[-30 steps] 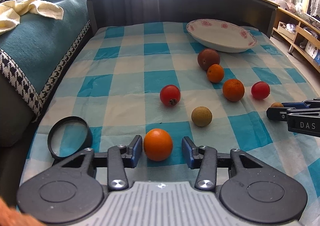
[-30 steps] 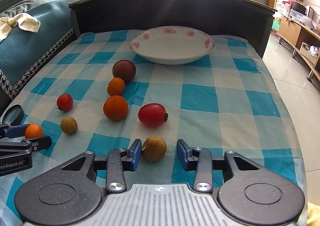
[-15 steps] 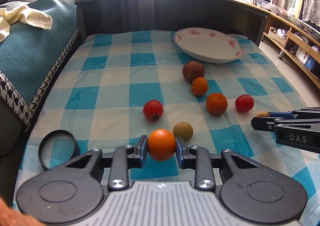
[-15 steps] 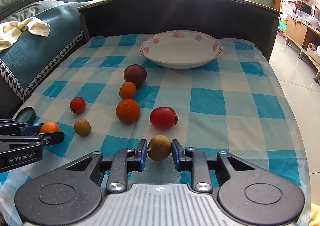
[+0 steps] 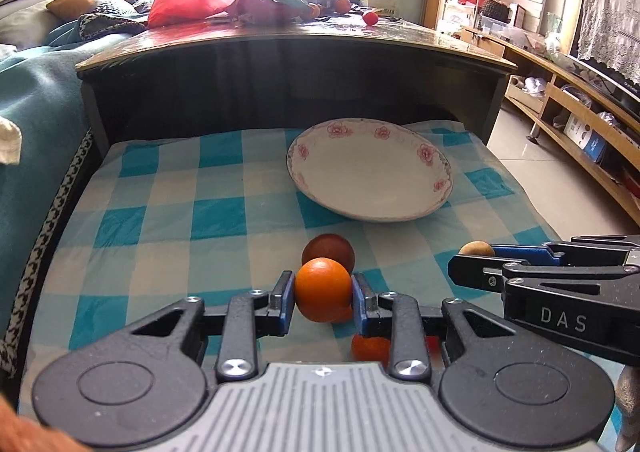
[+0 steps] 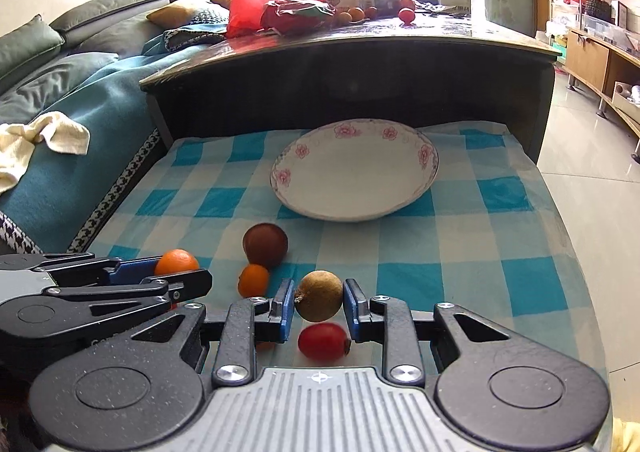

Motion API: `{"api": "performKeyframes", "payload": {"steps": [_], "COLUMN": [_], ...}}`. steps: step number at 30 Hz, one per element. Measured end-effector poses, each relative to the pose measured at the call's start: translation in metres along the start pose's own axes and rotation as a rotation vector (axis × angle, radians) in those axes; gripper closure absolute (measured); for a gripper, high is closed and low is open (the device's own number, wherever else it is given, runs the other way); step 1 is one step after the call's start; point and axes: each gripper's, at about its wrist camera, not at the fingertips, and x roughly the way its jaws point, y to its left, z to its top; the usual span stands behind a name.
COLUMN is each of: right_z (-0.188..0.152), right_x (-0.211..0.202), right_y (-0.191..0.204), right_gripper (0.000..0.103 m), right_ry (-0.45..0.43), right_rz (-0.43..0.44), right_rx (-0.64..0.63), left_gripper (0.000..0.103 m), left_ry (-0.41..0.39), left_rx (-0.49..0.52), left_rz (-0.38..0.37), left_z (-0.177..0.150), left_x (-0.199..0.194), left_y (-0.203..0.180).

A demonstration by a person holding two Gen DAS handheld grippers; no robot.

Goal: Organize fruits
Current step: 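Carry both fruits over the white plate and open both grippers to drop them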

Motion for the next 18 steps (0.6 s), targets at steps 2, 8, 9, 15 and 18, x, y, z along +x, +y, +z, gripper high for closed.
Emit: {"api": "performKeyframes", "payload": {"steps": [2,8,9,15,18], "right_z": [0.009,0.035,0.039,0.06,0.065], "right_x": [0.006,0.026,0.03,0.052,0.063], "right_y": [-0.003,-0.011,-0.012,-0.02,-0.027], "right_gripper": [0.083,0.083,0.083,0.083,0.083], "right_ry": [-0.006,-0.021,-0.024,-0.032,-0.033], "right_rz": [-0.003,-0.009,-0.012,-0.022,-0.031], "right_rx": [-0.002,-0.005,-0.009,-0.021,-0.018], "left_gripper": [0.064,0.064,0.064,0.064,0.064], "left_ry": [-0.006,-0.018,-0.02,-0.021,-0.02], "left_rx": [0.001,0.016,0.02,0.05,0.053], "left_rz": [-0.008,-0.019,-0.02,-0.013,-0.016], "left_z": [0.009,0.034,0.037,0.051,0.057], "left_x": [0.007,0.03,0.034,0.058,0.068], "left_y": [0.0,-0.001,-0.002,-0.007,-0.008]}}
